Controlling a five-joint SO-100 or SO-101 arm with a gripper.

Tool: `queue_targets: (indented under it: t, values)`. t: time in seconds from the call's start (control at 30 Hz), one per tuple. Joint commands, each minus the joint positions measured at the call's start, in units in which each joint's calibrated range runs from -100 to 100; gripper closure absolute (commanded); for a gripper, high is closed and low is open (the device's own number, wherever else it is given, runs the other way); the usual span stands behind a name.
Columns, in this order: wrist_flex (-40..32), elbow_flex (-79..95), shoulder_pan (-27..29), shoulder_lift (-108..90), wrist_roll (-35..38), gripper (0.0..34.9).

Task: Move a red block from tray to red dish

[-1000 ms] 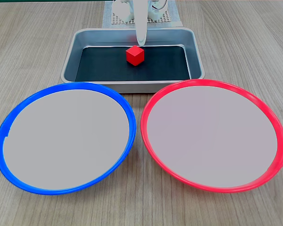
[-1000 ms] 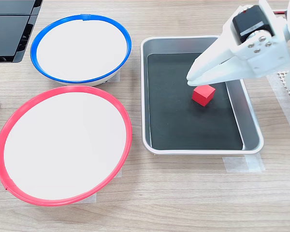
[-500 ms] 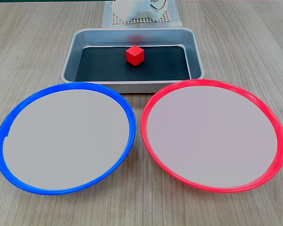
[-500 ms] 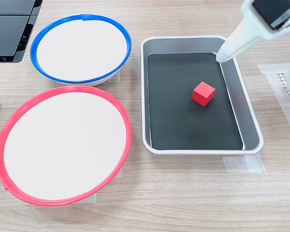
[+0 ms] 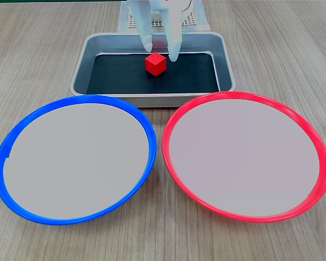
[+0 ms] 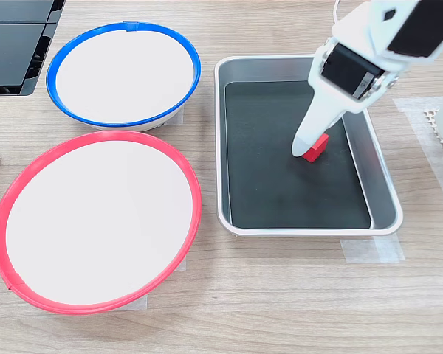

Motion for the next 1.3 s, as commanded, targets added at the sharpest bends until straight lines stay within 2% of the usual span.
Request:
queue_targets:
  t: [0.0, 0.13, 0.27, 0.33, 0.4, 0.5, 0.6, 0.7, 0.77, 0.87, 1.1, 1.17, 1.27]
  values:
    - [-2.47, -0.93, -0.32, 4.04, 1.07, 15.1]
    - [-3.71, -1.12, 0.15, 6.77, 2.15, 17.1]
    - [-4.45, -0.84, 0.15, 7.70, 3.08, 21.1]
    - [-4.45, -1.21, -0.04, 7.70, 3.37, 25.5]
    - [-4.04, -2.39, -0.51, 7.70, 3.47, 34.6]
    - [1.33, -9.04, -2.96, 7.96, 2.74, 34.6]
    - [7.60, -22.96, -9.92, 11.11, -1.22, 34.6]
    - [7.36, -34.34, -14.81, 16.57, -6.15, 34.6]
    - [3.48, -43.45, -17.26, 22.80, -10.55, 34.6]
    - [-3.46, -49.91, -18.11, 30.39, -13.82, 34.6]
    - [-16.50, -57.37, -17.54, 47.11, -14.41, 34.3]
    - [-18.15, -59.20, -17.26, 50.26, -14.11, 31.4]
    - [-19.72, -61.20, -16.98, 53.76, -13.58, 24.5]
